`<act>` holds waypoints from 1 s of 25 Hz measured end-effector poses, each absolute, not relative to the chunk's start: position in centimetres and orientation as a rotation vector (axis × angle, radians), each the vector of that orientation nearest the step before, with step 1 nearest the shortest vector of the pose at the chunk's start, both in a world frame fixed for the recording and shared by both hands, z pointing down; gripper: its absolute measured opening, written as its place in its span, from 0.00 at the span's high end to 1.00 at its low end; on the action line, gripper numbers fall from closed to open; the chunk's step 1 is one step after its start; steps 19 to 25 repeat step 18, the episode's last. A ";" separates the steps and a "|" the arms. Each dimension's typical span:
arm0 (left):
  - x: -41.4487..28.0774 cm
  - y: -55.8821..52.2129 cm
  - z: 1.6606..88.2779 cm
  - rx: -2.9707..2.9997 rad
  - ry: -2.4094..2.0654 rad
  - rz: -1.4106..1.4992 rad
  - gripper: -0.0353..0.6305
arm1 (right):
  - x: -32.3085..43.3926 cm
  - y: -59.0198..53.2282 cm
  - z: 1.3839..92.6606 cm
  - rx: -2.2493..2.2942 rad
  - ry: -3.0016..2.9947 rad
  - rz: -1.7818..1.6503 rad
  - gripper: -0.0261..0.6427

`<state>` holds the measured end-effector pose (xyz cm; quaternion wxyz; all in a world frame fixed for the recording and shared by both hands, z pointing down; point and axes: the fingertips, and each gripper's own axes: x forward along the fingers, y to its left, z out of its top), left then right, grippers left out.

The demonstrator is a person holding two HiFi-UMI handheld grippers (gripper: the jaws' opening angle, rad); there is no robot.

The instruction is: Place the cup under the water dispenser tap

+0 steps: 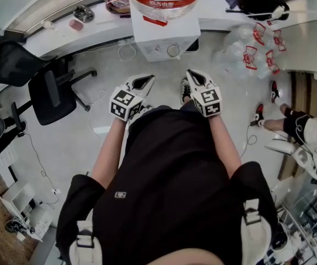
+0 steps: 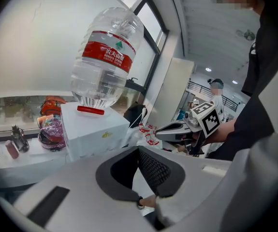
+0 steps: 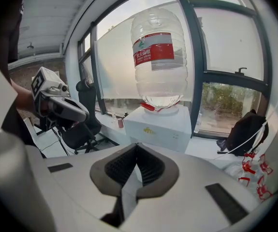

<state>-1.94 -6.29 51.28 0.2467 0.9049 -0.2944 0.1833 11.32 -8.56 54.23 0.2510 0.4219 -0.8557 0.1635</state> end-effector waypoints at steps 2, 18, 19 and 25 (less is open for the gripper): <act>-2.0 -6.4 51.1 2.472 -0.803 0.495 0.95 | 11.1 -8.5 54.3 1.145 -2.330 0.439 0.97; -2.8 -5.7 50.9 2.459 -0.816 0.463 0.95 | 10.0 -8.2 53.3 1.132 -2.335 0.402 0.97; -2.8 -5.7 50.9 2.459 -0.816 0.463 0.95 | 10.0 -8.2 53.3 1.132 -2.335 0.402 0.97; -2.8 -5.7 50.9 2.459 -0.816 0.463 0.95 | 10.0 -8.2 53.3 1.132 -2.335 0.402 0.97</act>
